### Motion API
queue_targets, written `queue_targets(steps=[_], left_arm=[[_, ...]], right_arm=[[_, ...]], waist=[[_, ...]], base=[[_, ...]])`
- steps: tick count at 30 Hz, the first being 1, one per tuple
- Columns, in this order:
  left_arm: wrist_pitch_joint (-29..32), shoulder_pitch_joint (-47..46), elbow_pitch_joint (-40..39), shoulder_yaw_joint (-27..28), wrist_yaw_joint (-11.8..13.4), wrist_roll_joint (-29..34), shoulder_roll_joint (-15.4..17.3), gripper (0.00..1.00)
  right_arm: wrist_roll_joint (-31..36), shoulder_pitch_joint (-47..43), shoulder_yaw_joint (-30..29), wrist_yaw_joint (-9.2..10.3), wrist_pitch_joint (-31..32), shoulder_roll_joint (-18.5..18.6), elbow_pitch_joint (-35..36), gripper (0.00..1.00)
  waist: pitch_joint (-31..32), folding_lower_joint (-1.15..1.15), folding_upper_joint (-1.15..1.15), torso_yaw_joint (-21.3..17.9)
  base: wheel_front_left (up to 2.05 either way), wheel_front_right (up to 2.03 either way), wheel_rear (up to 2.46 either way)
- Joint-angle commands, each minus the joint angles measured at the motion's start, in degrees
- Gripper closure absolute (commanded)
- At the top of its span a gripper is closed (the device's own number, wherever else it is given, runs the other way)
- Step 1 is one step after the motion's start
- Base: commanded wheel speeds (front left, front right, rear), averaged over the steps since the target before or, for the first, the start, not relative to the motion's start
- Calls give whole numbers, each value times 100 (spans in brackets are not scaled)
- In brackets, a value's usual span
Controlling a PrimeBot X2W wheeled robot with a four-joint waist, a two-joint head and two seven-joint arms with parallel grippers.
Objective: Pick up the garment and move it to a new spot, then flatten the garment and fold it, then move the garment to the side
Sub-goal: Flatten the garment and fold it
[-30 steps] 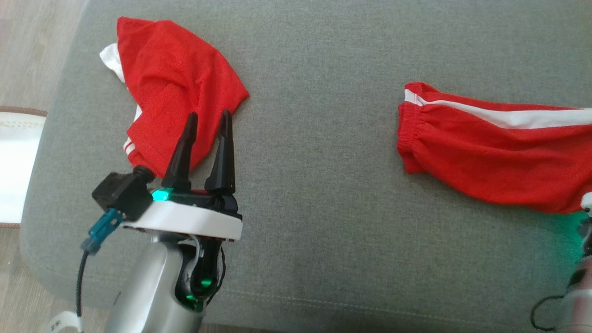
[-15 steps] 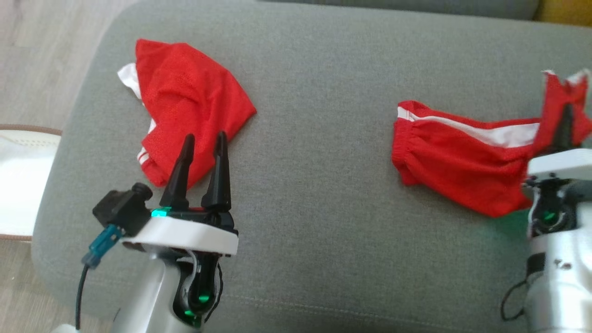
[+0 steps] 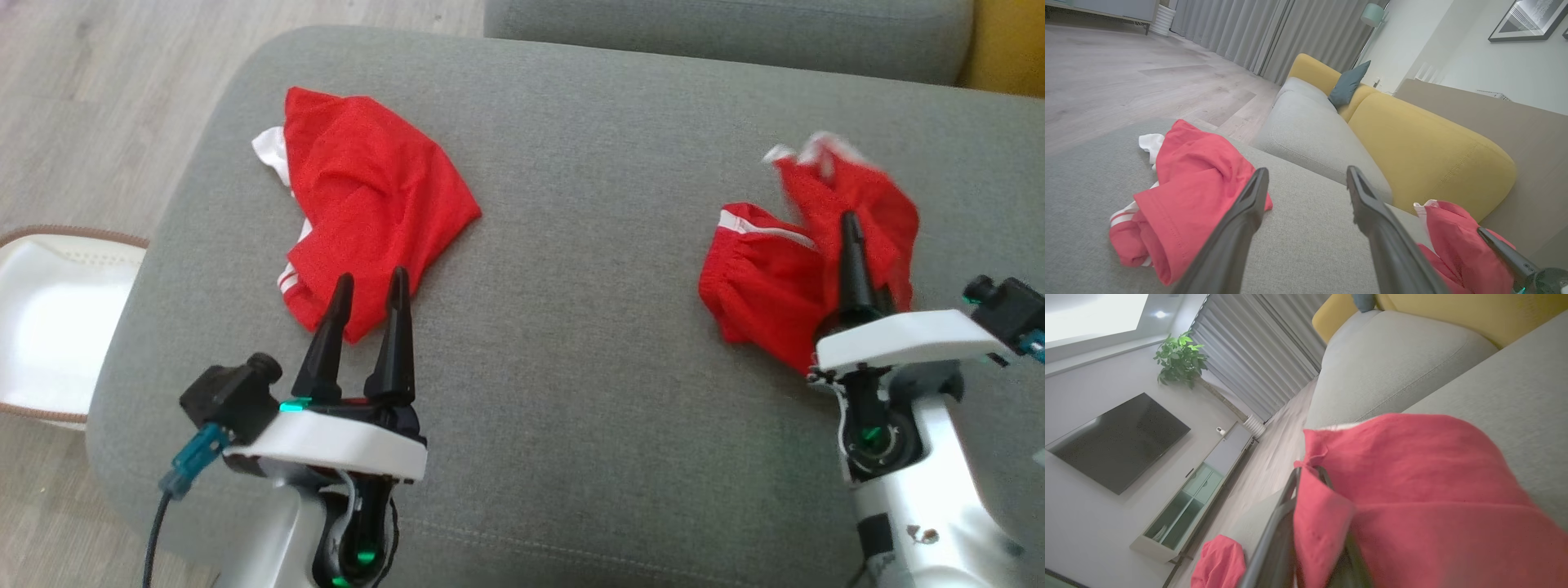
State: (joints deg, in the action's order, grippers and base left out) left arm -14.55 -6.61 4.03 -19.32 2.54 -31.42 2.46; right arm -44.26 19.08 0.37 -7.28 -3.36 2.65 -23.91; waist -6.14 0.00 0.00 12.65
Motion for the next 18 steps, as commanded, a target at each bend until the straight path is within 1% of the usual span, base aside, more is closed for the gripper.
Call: queue_targets(steps=[1, 12, 13, 14, 18], left_arm=[[-45, -133, -171, 171, 25, 40, 42, 0], [-45, -137, -176, 89, 66, -51, 42, 0], [-45, -142, -175, 83, 68, -59, 42, 0], [-45, -149, -174, 78, 69, -66, 42, 0], [-45, -211, -180, 54, 66, -109, 42, 0]], right_arm=[[-16, 83, 250, -21, -65, 22, 200, 100], [330, 91, 909, -21, -80, 22, -148, 100], [389, 101, 945, -21, -89, 22, -207, 67], [426, 109, 984, -21, -61, 22, -288, 0], [845, 202, 1145, -21, 43, 22, -627, 0]], waist=[[13, 0, 0, 43], [-115, 0, 0, 286], [-134, 0, 0, 305], [-154, 0, 0, 324], [-267, 0, 0, 407]], base=[[0, 0, 0], [0, 0, 0], [0, 0, 0], [0, 0, 0], [0, 0, 0]])
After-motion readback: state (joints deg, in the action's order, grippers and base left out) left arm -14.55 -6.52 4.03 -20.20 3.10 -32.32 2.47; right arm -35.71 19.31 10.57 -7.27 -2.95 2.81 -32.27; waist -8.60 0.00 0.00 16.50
